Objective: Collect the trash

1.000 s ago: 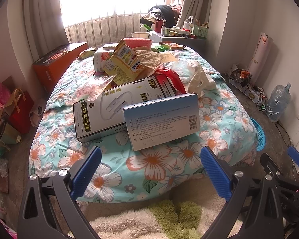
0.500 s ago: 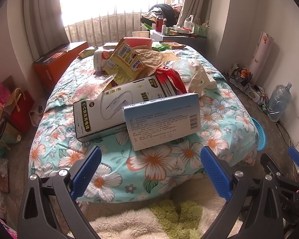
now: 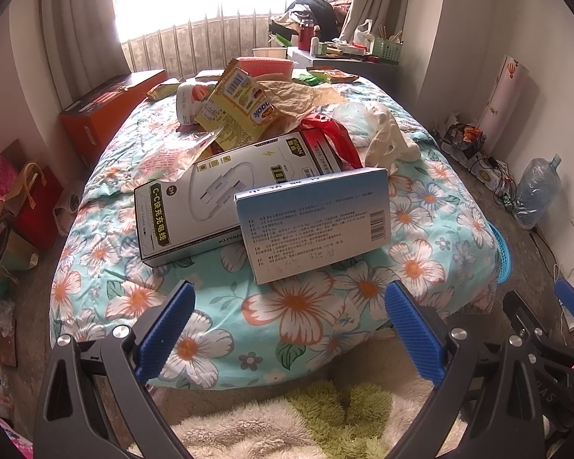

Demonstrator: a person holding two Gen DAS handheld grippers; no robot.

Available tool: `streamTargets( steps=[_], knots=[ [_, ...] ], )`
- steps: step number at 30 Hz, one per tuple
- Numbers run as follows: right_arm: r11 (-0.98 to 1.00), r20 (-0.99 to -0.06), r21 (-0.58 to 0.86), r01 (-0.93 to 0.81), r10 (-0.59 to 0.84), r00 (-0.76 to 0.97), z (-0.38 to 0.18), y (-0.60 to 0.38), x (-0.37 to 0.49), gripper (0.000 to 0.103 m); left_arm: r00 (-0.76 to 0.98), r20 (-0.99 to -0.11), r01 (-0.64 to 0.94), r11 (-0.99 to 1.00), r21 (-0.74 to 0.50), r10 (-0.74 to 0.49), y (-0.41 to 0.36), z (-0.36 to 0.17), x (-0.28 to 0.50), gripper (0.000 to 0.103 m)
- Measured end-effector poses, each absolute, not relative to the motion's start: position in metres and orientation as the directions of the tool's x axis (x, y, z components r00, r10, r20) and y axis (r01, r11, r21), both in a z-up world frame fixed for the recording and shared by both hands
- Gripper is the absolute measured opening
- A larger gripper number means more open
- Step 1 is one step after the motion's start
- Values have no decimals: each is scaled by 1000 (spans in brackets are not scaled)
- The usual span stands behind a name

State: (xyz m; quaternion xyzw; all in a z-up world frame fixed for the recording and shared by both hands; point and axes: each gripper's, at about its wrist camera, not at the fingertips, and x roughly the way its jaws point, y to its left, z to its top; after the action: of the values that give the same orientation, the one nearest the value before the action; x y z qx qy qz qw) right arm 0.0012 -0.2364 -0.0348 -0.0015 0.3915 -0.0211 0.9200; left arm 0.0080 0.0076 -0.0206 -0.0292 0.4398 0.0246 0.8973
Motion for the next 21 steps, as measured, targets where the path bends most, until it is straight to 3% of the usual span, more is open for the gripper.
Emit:
streamTargets(
  steps=[9,14,21],
  knots=[
    [999,-747,-28,17,-32,664,-38,-224,11,95,593,-805,-83,994,-69,-6,26,-32,16,97],
    [1000,-756,-6,-5,-1,655,-39,-215,22,95,656,-747,-55,981,-185,-104,54,-34,17,97],
    [967,-752,247,-64,232,617,-34,-212,53,95,759,-615,26,955,-297,-212,92,-26,25,97]
  ],
)
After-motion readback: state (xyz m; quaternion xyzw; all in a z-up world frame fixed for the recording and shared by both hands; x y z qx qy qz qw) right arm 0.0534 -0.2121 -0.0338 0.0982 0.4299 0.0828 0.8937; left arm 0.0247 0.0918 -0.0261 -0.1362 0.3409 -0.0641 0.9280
